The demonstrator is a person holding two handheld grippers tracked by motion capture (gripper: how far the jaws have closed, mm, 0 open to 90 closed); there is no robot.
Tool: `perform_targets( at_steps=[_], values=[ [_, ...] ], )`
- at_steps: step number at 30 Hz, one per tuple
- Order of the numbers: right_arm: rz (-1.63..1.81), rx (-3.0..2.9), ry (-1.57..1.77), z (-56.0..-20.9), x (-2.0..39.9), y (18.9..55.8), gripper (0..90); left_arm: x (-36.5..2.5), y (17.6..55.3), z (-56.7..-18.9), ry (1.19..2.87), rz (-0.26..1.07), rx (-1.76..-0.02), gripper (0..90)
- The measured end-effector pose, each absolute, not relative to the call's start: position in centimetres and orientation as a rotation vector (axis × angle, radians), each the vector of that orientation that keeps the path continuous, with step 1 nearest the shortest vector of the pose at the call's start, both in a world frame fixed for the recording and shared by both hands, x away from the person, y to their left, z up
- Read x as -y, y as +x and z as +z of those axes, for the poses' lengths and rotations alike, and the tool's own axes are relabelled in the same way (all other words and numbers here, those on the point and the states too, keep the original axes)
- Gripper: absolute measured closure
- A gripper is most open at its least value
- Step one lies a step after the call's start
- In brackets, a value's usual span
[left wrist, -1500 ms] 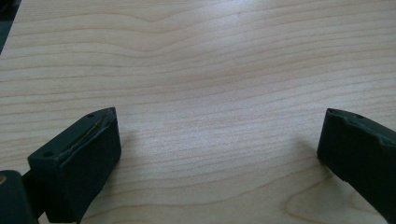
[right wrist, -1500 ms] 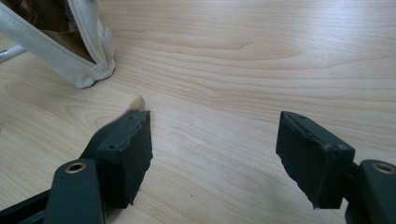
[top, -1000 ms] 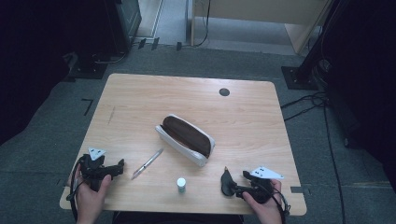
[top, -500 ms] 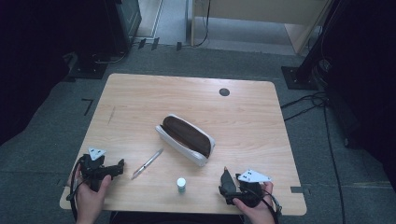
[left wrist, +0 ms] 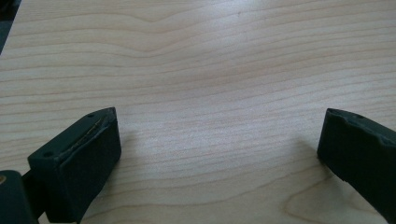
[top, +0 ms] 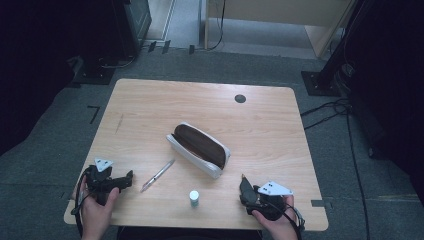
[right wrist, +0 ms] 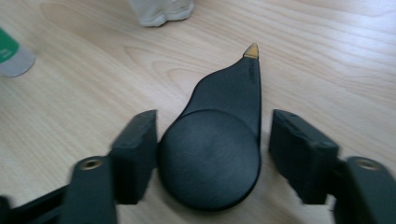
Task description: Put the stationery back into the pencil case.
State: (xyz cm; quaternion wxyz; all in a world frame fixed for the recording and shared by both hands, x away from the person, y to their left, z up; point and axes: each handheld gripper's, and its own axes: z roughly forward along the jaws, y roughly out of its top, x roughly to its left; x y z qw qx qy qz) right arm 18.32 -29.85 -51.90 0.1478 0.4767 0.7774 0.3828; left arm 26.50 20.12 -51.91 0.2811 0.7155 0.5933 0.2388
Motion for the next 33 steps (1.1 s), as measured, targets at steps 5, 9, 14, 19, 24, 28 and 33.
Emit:
perform_targets(
  at_steps=[5,9,14,19,24,28,33],
  values=[
    [1.070,-2.168,1.410,-52.0,30.7,18.8,40.6,-20.1,26.5,-51.9,1.917,0.640,-1.590,0.0],
    [1.064,-2.125,1.434,-52.1,31.1,19.1,38.2,-20.1,26.5,-51.9,1.918,0.640,-1.590,0.0],
    [1.008,-2.101,1.446,-52.2,31.3,18.9,26.3,-20.1,26.5,-51.9,1.917,0.640,-1.590,0.0],
    [0.987,-2.100,1.412,-52.3,31.4,18.7,37.8,-20.1,26.5,-51.9,1.919,0.640,-1.590,0.0],
    [1.006,-2.106,1.408,-52.2,31.5,18.7,41.2,-20.1,26.5,-51.9,1.917,0.640,-1.590,0.0],
    [1.035,-2.094,1.426,-52.1,31.6,18.8,41.3,-20.1,26.5,-51.9,1.917,0.640,-1.590,0.0],
    [1.057,-2.078,1.417,-51.7,31.4,18.9,41.3,-20.1,26.5,-51.9,1.917,0.640,-1.590,0.0]
  ],
)
